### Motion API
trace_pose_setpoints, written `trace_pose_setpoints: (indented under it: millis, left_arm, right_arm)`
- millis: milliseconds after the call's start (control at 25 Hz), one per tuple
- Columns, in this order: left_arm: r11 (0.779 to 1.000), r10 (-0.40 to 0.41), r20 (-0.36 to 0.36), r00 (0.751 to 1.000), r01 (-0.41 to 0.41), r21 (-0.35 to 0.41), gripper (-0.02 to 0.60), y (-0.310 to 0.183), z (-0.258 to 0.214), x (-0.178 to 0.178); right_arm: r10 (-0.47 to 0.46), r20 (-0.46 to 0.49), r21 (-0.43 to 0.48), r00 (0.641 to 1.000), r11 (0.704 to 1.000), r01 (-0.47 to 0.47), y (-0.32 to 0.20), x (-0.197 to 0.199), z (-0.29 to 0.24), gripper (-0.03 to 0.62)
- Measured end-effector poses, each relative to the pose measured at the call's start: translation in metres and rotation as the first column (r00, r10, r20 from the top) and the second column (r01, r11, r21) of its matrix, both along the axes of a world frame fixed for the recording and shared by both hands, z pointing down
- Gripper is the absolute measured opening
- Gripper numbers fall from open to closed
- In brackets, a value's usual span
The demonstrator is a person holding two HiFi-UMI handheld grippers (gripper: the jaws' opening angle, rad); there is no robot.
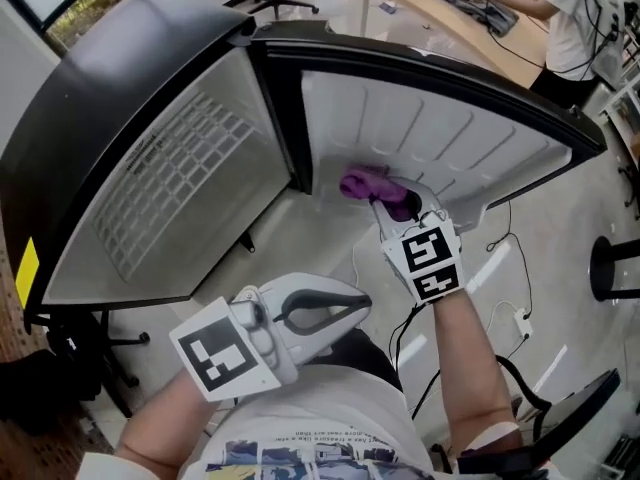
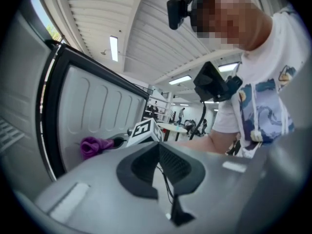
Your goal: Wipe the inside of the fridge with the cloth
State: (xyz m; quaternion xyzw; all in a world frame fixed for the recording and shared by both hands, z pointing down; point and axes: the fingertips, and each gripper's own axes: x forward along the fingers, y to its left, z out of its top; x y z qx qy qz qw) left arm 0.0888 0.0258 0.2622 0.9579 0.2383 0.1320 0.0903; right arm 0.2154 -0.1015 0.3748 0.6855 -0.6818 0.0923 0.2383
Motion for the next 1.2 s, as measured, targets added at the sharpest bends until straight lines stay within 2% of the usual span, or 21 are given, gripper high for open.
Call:
trace_pose_setpoints:
  millis: [280,560,800,1200]
  left_arm:
    - [0.995,-0.097,0.023,0.995,0.098,-0.027,0.006,-0.021,0.006,-0.017]
    - [0.991,-0.125,0.029,0.992,0.126,-0.052,0.006,-0.026,0.015,-0.015]
    - [0.993,-0.095,0.039,0.995,0.097,-0.071,0.006,-0.025,0.022,-0.003]
    - [0.996,0.02,0.045,0.999,-0.016,-0.084,0.006,-0.003,0.028,0.027]
  right_arm:
    - [-0.132,-0.048,-0.118,0.99,0.985,0.125,-0.049,-0.029,0.032,0.055]
    - [-0.19,-0.118,-0.232,0.975,0.96,0.159,-0.052,-0.025,0.062,0.055]
    - [-0.201,-0.164,-0.29,0.966,0.946,0.147,-0.038,-0.015,0.077,0.055]
    - [-0.107,-0.231,-0.305,0.967,0.952,0.032,0.008,0.028,0.077,0.055]
